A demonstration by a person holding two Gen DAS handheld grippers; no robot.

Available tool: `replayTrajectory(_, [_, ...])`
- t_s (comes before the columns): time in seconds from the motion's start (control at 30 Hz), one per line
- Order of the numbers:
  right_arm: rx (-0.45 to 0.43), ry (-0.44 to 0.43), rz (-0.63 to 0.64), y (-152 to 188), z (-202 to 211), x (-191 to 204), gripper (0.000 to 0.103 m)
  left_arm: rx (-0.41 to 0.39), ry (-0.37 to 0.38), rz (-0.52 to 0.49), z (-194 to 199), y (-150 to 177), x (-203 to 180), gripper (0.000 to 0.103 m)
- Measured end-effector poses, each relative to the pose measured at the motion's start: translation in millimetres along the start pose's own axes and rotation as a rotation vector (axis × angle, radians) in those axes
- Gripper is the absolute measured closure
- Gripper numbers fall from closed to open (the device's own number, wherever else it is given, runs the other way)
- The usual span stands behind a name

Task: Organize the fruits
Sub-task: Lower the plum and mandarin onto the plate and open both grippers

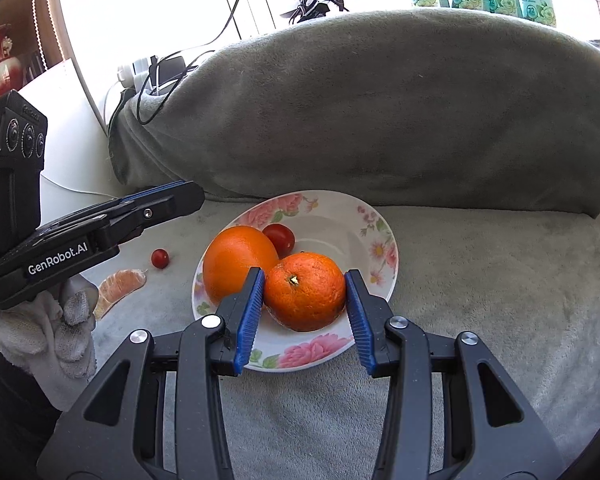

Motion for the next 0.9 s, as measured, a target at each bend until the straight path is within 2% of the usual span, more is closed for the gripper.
replayTrajectory(0.57, [0.018,0.015,0.049,5,-8,4,0.060,0.022,-0.003,0.054,-36,4,1,0.082])
replayTrajectory(0.9, [0.030,0.007,0.067,10,-12,9,0.060,0.034,-0.010,0.025,-40,6,-4,0.081])
Point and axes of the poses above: each gripper's, at about its wrist camera, not at the fingertips, and z roughly against the way its jaws point, x to its left, y to its underside, the point moved 6 cm from there along -z, roughly the way its jaws point, and after that the axes turned 13 degrees about -x, right-handed, at the moved point
